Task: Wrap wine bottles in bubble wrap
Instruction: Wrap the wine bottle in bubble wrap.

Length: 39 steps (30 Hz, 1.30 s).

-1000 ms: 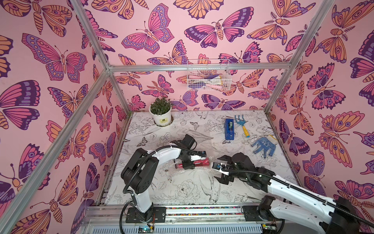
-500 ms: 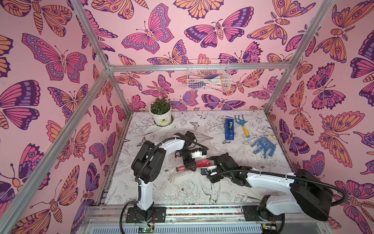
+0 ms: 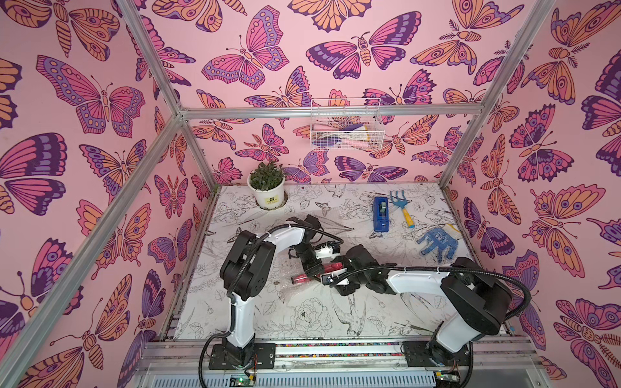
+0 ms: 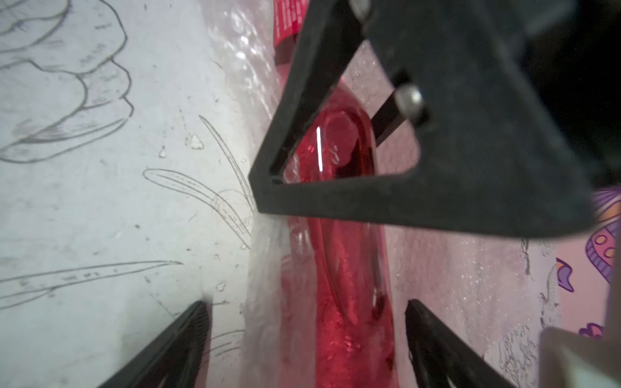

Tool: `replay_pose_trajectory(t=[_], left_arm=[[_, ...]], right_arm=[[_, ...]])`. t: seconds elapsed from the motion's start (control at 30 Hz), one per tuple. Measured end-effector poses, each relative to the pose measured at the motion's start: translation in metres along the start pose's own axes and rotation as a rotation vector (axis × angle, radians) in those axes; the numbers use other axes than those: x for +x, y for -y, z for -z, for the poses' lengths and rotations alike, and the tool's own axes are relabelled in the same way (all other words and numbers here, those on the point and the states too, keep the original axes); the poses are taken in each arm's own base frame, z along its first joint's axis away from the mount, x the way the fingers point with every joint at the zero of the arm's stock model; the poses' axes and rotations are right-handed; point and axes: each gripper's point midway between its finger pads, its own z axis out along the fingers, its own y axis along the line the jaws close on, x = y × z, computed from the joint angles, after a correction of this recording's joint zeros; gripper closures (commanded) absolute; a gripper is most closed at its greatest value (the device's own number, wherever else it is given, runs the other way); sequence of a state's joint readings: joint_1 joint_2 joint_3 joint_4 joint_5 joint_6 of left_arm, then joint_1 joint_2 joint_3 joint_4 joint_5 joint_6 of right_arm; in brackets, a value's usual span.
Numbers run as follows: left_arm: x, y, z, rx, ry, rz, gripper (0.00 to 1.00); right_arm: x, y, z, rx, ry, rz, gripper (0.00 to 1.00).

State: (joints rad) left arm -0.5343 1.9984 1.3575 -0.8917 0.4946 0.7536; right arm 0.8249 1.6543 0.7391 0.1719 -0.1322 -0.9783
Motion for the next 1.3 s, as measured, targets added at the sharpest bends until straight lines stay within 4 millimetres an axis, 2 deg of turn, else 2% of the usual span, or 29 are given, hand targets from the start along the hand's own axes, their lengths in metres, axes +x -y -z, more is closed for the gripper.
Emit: replay_pose_trajectory(t=[0.17,0.4,0.8,0.97,1.3], left_arm=[[0.001,-0.002,0.002,0.000,0.006,0.006,0.58],[0.002,-0.009,0.006,-0.008,0.025,0.013,0.58],[0.003,-0.014,0.008,-0.017,0.035,0.007,0.58],[0.005,-0.005,0.004,0.001,0.012,-0.062,0.59],[0.005,-0.003,0.004,0.005,0.006,-0.122,0.59]], right_arm=[[0.003,0.003,-0.005,-0.048,-0.026,0.021,0.18],[0.005,0.010,-0.005,-0.013,-0.023,0.012,0.05],[0.013,0.015,-0.003,-0.006,-0.016,-0.039,0.03],[0.049,0.033,0.008,0.037,-0.082,-0.156,0.02],[0.056,0.015,0.018,-0.049,-0.124,-0.204,0.03]])
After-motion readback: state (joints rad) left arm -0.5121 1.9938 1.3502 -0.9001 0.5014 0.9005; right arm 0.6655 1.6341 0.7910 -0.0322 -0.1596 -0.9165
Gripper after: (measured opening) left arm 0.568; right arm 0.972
